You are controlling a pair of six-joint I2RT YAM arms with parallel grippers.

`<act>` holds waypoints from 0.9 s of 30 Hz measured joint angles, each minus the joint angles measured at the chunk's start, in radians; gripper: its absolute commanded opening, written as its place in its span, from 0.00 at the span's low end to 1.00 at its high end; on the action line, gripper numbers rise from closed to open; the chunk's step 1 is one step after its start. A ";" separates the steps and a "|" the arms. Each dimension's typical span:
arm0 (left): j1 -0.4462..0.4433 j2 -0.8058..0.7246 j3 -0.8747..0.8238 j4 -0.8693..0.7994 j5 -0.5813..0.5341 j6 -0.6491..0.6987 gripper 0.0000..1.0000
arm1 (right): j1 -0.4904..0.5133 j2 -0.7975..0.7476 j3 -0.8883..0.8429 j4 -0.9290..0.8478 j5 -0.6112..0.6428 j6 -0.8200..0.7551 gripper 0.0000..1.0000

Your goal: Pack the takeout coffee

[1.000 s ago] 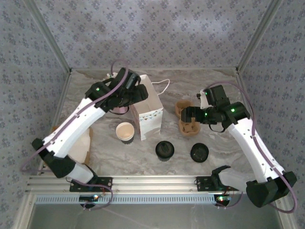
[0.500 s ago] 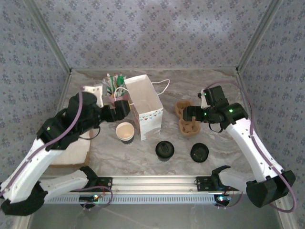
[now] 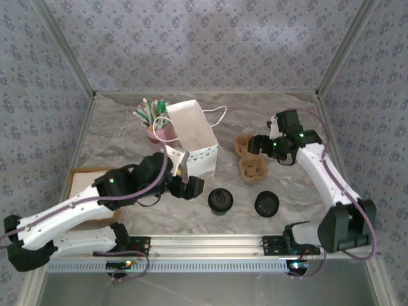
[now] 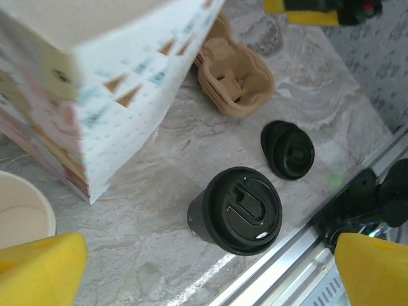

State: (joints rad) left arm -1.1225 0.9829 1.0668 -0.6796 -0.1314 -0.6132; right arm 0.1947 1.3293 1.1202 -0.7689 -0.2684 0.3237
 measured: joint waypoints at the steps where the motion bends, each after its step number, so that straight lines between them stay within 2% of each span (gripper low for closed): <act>1: -0.016 0.011 0.000 0.004 -0.016 0.000 0.99 | 0.003 0.023 0.004 -0.001 0.004 0.000 0.79; 8: -0.078 0.097 -0.032 0.068 -0.085 -0.013 1.00 | 0.064 0.158 0.105 -0.023 0.140 -0.018 0.68; 15: -0.090 0.035 -0.211 0.203 -0.101 0.004 0.99 | 0.157 0.274 0.183 -0.080 0.290 -0.061 0.64; 19: -0.090 -0.010 -0.272 0.264 -0.105 0.015 1.00 | 0.183 0.323 0.204 -0.103 0.328 -0.084 0.63; 27: -0.090 -0.013 -0.278 0.316 -0.121 0.029 1.00 | 0.200 0.399 0.238 -0.127 0.351 -0.104 0.61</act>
State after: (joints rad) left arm -1.2121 0.9703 0.7891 -0.3637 -0.2523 -0.5838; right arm 0.3946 1.7283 1.3582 -0.8959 0.0830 0.2195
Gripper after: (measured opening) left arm 0.995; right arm 0.608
